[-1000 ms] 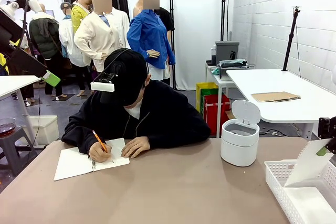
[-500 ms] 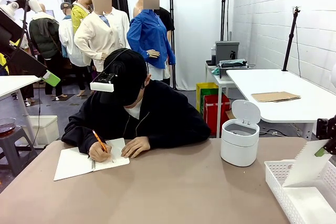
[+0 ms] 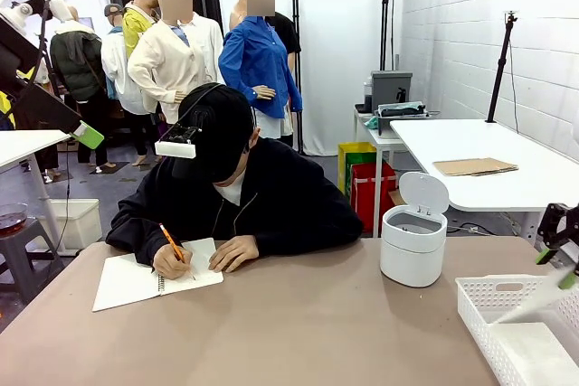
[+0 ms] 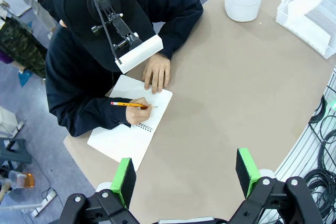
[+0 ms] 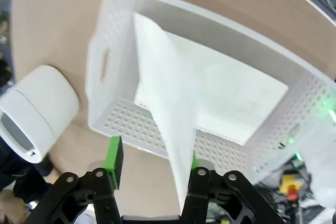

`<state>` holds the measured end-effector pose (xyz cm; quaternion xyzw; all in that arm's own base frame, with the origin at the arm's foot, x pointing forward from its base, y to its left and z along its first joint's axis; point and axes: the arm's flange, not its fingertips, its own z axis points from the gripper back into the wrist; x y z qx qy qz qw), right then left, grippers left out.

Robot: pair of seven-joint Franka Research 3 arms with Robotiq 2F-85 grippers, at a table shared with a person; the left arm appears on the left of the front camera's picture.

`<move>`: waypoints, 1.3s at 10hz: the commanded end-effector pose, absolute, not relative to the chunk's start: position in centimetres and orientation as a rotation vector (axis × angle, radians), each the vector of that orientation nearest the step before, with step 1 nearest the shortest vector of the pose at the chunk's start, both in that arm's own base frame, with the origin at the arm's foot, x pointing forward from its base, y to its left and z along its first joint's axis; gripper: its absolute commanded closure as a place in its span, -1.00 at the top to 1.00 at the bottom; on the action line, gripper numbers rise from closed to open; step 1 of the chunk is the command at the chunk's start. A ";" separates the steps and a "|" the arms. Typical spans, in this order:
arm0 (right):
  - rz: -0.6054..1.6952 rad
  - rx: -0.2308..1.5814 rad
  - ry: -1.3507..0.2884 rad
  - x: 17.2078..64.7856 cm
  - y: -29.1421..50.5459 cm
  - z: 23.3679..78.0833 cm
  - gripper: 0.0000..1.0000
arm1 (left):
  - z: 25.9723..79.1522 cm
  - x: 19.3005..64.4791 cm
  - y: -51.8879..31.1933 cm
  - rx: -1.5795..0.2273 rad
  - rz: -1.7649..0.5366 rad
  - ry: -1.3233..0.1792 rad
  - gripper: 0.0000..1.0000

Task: Sort the paper based on its condition.
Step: If a person hands you a paper, place it in the Organizing basket , and if it's crumpled, put it in the Trash can.

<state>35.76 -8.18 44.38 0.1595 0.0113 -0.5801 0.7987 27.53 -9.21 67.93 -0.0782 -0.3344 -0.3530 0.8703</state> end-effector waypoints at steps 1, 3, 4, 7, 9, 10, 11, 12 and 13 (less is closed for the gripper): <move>-1.235 0.252 0.109 34.7 -8.5 47.3 1.00 | 67.9 27.5 -9.1 -0.164 -0.739 -0.698 1.00; -1.216 0.226 0.241 33.7 -8.7 50.4 1.00 | 67.9 27.5 -9.1 -0.164 -0.739 -0.698 1.00; -1.197 0.217 0.296 33.6 -8.8 51.8 1.00 | 67.9 27.5 -9.1 -0.164 -0.739 -0.698 1.00; -1.141 0.231 0.374 35.1 -9.0 53.5 1.00 | 67.9 27.5 -9.1 -0.164 -0.739 -0.698 1.00; -1.157 0.236 0.367 33.7 -8.6 53.6 1.00 | 67.9 27.5 -9.1 -0.164 -0.739 -0.698 1.00; -1.157 0.236 0.367 33.7 -8.6 53.6 1.00 | 67.9 27.5 -9.1 -0.164 -0.739 -0.698 1.00; -1.157 0.236 0.367 33.7 -8.6 53.6 1.00 | 67.9 27.5 -9.1 -0.164 -0.739 -0.698 1.00; -1.157 0.236 0.367 33.7 -8.6 53.6 1.00 | 67.9 27.5 -9.1 -0.164 -0.739 -0.698 1.00; -1.157 0.236 0.367 33.7 -8.6 53.6 1.00 | 67.9 27.5 -9.1 -0.164 -0.739 -0.698 1.00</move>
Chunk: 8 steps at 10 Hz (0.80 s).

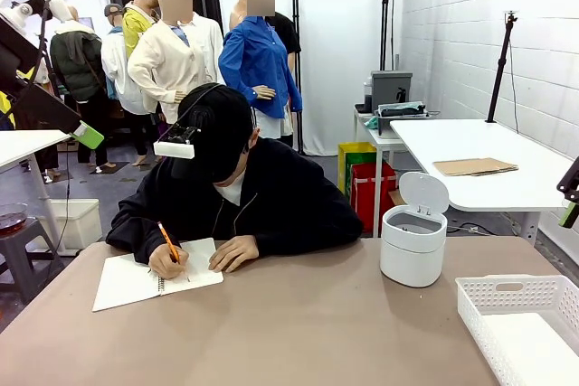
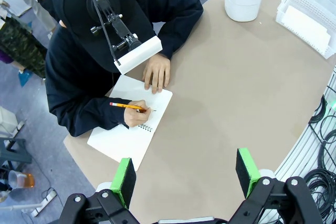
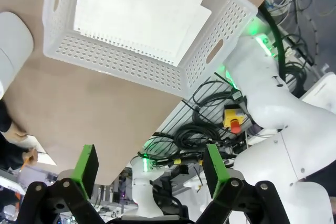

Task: Sort the paper based on its condition.
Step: If a person hands you a paper, place it in the Organizing basket , and if it's crumpled, put it in the Trash can.

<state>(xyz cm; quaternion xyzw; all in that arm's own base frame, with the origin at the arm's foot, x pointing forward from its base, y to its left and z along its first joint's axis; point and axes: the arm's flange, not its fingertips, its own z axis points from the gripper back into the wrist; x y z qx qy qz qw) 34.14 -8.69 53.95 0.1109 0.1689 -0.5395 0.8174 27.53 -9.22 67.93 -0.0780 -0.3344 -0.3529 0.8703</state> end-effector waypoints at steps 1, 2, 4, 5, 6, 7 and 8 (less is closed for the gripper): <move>-1.157 0.236 0.367 33.7 -8.6 53.6 1.00 | 67.9 27.5 -9.1 -0.164 -0.739 -0.698 1.00; -1.157 0.236 0.367 33.7 -8.6 53.6 1.00 | 67.9 27.5 -9.1 -0.164 -0.739 -0.698 1.00; -1.157 0.236 0.367 33.7 -8.6 53.6 1.00 | 67.9 27.5 -9.1 -0.164 -0.739 -0.698 1.00; -1.157 0.236 0.367 33.7 -8.6 53.6 1.00 | 67.9 27.5 -9.1 -0.164 -0.739 -0.698 1.00; -1.157 0.236 0.367 33.7 -8.6 53.6 1.00 | 67.9 27.5 -9.1 -0.164 -0.739 -0.698 1.00; -1.157 0.236 0.367 33.7 -8.6 53.6 1.00 | 67.9 27.5 -9.1 -0.164 -0.739 -0.698 1.00; -1.157 0.236 0.367 33.7 -8.6 53.6 1.00 | 67.9 27.5 -9.1 -0.164 -0.739 -0.698 1.00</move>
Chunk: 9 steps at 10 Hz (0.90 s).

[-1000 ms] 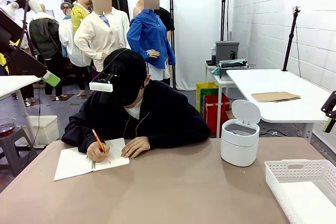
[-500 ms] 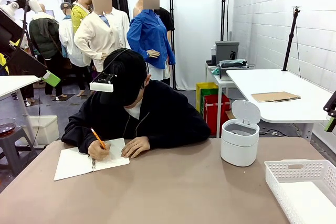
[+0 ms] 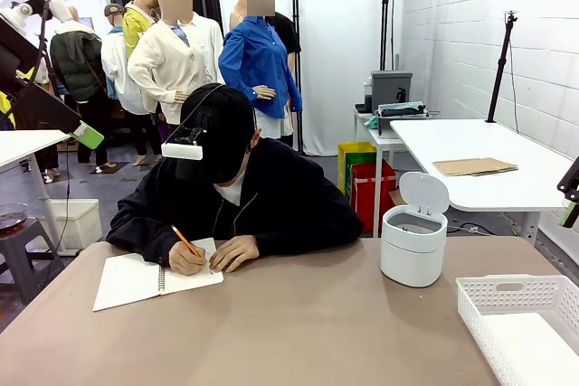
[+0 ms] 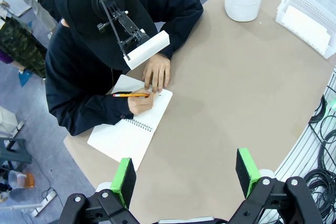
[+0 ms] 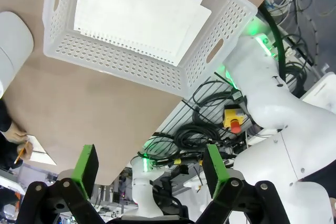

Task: Sort the paper based on its condition.
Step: If a person hands you a paper, place it in the Organizing basket , and if it's crumpled, put it in the Trash can.

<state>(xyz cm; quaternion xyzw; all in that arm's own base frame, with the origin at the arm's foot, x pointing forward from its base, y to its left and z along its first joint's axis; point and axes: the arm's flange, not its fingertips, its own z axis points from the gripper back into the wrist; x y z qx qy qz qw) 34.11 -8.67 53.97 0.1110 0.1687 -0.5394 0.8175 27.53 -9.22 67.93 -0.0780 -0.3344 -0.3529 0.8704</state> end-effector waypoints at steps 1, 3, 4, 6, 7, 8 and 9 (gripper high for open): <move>-1.150 0.237 0.360 34.1 -8.7 54.0 1.00 | 67.9 27.5 -9.1 -0.164 -0.739 -0.698 1.00; -0.854 0.175 0.299 31.8 -5.9 56.8 1.00 | 67.9 27.5 -9.1 -0.164 -0.739 -0.698 1.00; -0.727 0.130 0.290 32.4 -4.6 57.9 1.00 | 67.9 27.5 -9.1 -0.164 -0.739 -0.698 1.00; -0.582 0.069 0.282 32.7 -2.2 60.2 1.00 | 67.9 27.5 -9.1 -0.164 -0.739 -0.698 1.00; -0.509 0.052 0.255 32.8 -0.9 61.6 1.00 | 67.9 27.5 -9.1 -0.164 -0.739 -0.698 1.00; -0.457 0.057 0.163 33.1 0.6 62.8 1.00 | 67.9 27.5 -9.1 -0.164 -0.739 -0.698 1.00; -0.348 0.111 0.096 33.4 2.6 64.0 1.00 | 67.9 27.5 -9.1 -0.164 -0.739 -0.698 1.00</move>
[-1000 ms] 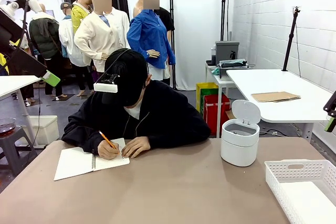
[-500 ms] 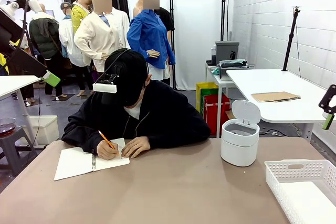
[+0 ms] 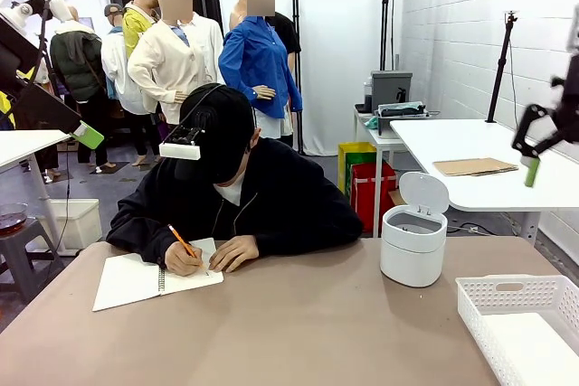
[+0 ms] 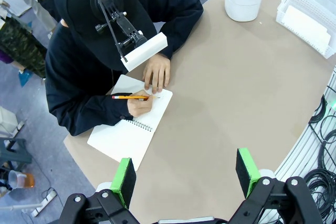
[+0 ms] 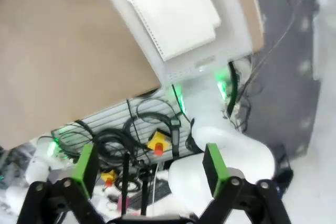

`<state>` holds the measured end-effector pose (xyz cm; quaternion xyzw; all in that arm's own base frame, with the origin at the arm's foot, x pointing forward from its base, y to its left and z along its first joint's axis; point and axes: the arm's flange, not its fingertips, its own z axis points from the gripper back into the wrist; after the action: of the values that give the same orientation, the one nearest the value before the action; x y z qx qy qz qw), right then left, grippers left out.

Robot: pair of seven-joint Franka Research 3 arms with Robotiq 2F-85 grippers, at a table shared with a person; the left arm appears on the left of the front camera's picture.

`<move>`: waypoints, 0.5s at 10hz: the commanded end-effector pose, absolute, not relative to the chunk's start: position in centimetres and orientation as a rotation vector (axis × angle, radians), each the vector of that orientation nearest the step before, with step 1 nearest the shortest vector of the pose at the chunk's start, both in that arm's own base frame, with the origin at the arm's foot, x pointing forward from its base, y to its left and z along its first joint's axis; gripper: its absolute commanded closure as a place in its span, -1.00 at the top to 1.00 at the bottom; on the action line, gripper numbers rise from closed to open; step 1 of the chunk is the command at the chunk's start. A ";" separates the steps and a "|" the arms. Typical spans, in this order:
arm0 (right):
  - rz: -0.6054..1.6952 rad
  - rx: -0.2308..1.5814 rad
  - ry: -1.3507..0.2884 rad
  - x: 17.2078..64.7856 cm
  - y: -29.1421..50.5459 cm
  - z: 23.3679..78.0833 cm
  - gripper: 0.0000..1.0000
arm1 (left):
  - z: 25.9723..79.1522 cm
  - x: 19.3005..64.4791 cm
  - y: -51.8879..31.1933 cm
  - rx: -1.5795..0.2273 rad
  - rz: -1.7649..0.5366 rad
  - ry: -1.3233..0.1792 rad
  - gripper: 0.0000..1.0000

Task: Sort the paper based on its condition.
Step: If a person hands you a paper, place it in the Organizing basket , and if it's crumpled, put it in the Trash can.

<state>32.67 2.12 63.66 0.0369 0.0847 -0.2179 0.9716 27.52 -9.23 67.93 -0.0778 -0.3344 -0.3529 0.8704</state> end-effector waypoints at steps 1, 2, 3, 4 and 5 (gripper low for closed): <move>-0.263 0.204 -0.001 33.6 3.8 64.8 1.00 | 67.9 27.5 -9.1 -0.164 -0.739 -0.698 1.00; -0.176 0.287 -0.045 33.5 4.7 65.1 1.00 | 67.9 27.5 -9.1 -0.164 -0.739 -0.698 1.00; -0.113 0.335 -0.085 33.4 5.6 65.0 1.00 | 67.9 27.5 -9.1 -0.164 -0.739 -0.698 1.00; 0.024 0.402 -0.133 32.9 6.8 64.9 1.00 | 67.9 27.5 -9.1 -0.164 -0.739 -0.698 1.00; 0.137 0.390 -0.216 32.2 8.3 64.4 1.00 | 67.9 27.5 -9.1 -0.164 -0.739 -0.698 1.00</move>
<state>33.36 7.94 66.71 0.1681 -0.0876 -0.0028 0.9819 27.52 -9.22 67.93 -0.0778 -0.3344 -0.3529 0.8704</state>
